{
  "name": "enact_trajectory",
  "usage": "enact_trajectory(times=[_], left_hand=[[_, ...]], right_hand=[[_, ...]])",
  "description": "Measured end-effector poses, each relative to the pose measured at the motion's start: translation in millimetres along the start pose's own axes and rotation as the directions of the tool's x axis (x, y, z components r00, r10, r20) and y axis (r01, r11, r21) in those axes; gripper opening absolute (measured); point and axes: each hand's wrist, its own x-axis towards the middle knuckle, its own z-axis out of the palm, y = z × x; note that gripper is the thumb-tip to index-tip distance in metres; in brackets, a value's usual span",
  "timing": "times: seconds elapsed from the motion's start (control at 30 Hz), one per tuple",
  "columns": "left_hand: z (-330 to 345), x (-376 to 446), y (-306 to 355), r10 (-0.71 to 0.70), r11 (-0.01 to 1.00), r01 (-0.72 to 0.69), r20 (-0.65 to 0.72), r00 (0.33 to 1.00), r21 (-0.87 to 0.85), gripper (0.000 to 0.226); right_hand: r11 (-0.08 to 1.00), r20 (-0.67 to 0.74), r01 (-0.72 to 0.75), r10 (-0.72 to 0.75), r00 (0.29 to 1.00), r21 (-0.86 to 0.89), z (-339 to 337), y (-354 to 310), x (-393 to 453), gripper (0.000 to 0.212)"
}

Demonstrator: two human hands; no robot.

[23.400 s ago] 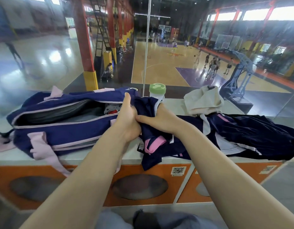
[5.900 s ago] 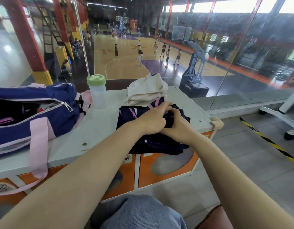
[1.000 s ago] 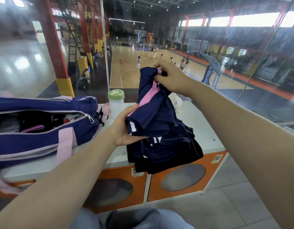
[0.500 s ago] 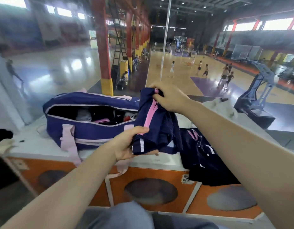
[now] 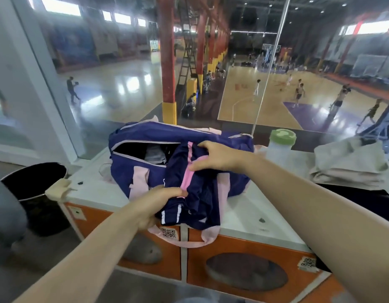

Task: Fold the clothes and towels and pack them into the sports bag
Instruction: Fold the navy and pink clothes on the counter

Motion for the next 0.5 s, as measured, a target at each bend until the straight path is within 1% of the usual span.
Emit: enact_trajectory(times=[0.03,0.13,0.2,0.27,0.3,0.33,0.4,0.43,0.5], left_hand=[[-0.1,0.8,-0.8,-0.003,1.0,0.003,0.002,1.0,-0.015,0.03],[3.3,1.3,-0.8,0.011,0.997,-0.009,0.021,1.0,-0.072,0.03],[5.5,0.7,3.7,0.037,0.993,-0.033,0.036,0.999,-0.112,0.027],[3.9,2.6,11.2,0.088,0.985,-0.079,0.046,0.995,-0.155,0.028],[2.4,3.0,16.6,0.121,0.98,-0.113,0.039,0.992,-0.166,0.029],[-0.6,6.3,21.3,0.164,0.978,-0.159,0.029,0.986,-0.138,0.027],[-8.0,12.8,33.5,0.249,0.968,-0.249,0.006,0.968,-0.026,0.024],[-12.1,16.3,40.4,0.285,0.958,-0.285,-0.019,0.958,0.029,0.028],[-23.7,22.7,52.8,0.328,0.94,-0.317,-0.076,0.942,0.129,0.049]], right_hand=[[1.0,0.001,0.011,-0.011,1.0,-0.029,4.5,2.5,5.2,0.07],[0.993,-0.037,0.055,-0.059,0.998,-0.107,15.5,5.5,18.8,0.057],[0.979,-0.08,0.093,-0.109,0.991,-0.181,20.7,4.2,25.3,0.053],[0.958,-0.188,0.132,-0.183,0.965,-0.254,25.5,-0.4,31.3,0.055],[0.947,-0.256,0.146,-0.223,0.941,-0.287,28.0,-2.4,36.0,0.055],[0.939,-0.321,0.141,-0.245,0.915,-0.314,30.3,-5.1,40.0,0.056],[0.939,-0.429,0.106,-0.247,0.869,-0.326,31.8,-8.9,49.7,0.057],[0.949,-0.468,0.093,-0.232,0.853,-0.3,30.8,-11.1,54.8,0.057],[0.976,-0.53,0.083,-0.178,0.829,-0.199,26.9,-18.2,64.9,0.057]])
